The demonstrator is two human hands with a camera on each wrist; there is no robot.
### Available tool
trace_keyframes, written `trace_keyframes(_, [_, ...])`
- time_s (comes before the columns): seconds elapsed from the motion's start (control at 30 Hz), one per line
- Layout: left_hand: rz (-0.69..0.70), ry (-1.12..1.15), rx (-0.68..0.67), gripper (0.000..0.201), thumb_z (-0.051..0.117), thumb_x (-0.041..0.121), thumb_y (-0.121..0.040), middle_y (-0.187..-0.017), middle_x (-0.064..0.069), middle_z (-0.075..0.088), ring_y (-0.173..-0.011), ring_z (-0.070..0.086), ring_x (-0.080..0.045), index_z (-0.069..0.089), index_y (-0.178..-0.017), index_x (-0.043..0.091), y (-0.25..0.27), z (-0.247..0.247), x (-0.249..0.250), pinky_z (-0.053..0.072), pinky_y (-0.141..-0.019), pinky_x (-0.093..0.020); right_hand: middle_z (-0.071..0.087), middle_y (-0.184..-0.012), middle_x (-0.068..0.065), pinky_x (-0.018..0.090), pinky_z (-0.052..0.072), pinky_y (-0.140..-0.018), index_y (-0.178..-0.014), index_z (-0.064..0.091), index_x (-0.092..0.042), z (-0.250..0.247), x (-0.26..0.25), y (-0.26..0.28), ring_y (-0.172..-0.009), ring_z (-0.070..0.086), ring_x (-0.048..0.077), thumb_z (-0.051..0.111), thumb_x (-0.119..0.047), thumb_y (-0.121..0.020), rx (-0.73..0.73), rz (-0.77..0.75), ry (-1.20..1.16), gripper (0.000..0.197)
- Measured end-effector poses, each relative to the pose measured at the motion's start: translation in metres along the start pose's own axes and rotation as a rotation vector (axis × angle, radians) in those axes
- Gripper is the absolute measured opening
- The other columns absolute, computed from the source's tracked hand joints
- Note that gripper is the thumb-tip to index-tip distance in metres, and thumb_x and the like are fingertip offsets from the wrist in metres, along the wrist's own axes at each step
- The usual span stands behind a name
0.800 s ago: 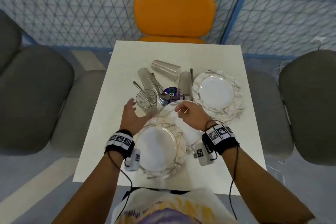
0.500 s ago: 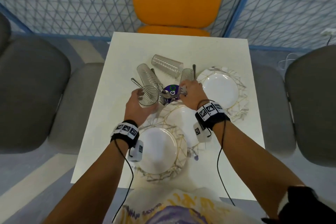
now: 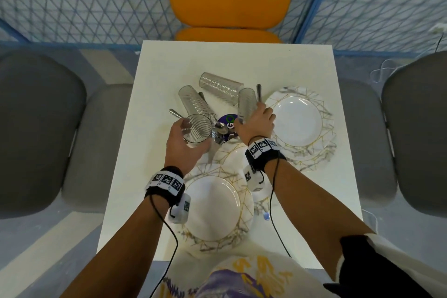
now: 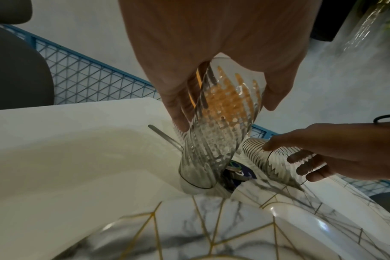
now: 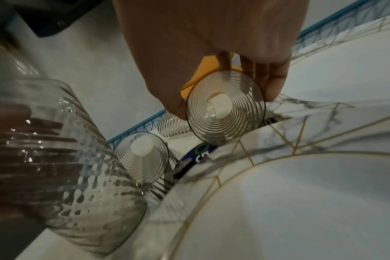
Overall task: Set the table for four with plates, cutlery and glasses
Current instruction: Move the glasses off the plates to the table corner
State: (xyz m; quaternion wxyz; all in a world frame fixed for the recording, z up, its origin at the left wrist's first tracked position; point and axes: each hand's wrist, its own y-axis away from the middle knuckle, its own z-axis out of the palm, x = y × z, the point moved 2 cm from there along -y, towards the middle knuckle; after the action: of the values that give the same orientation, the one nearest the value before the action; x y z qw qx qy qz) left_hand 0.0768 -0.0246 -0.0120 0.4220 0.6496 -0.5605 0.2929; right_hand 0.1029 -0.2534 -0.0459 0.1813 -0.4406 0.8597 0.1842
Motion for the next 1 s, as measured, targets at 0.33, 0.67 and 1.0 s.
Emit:
trace_keyframes(0.33, [0.219,0.001,-0.083,0.09,0.092,0.052,-0.069,-0.136,0.014,0.059,-0.125,0.055,-0.003,0.047,-0.144,0.028,-0.04,0.026,0.089,0.046,-0.108,-0.025,0.05,-0.12,0.007,0.039,0.044,-0.097,-0.123,0.049,-0.007,-0.098,0.013,-0.024,-0.112,0.047,0.026,0.074,-0.04,-0.071,0.351,-0.172,-0.517,0.067])
trace_keyframes(0.67, [0.292,-0.058,-0.204,0.099,0.09,0.053,-0.062,-0.132,0.002,0.056,-0.12,0.057,-0.018,0.047,-0.145,0.021,-0.136,0.141,0.183,0.053,-0.103,-0.043,0.05,-0.126,0.01,0.02,0.042,-0.094,-0.132,0.053,-0.004,-0.184,0.08,-0.149,-0.109,0.056,0.02,0.079,-0.047,-0.075,0.386,-0.147,-0.397,0.076])
trace_keyframes(1.0, [0.212,-0.144,-0.246,0.098,0.093,0.033,-0.072,-0.144,-0.006,0.053,-0.131,0.051,-0.025,0.04,-0.153,0.017,-0.188,0.261,0.213,0.043,-0.11,-0.037,0.047,-0.138,0.012,0.049,0.037,-0.112,-0.137,0.051,-0.006,-0.158,0.137,-0.23,-0.128,0.045,0.034,0.086,-0.046,-0.07,0.178,-0.097,-0.218,0.085])
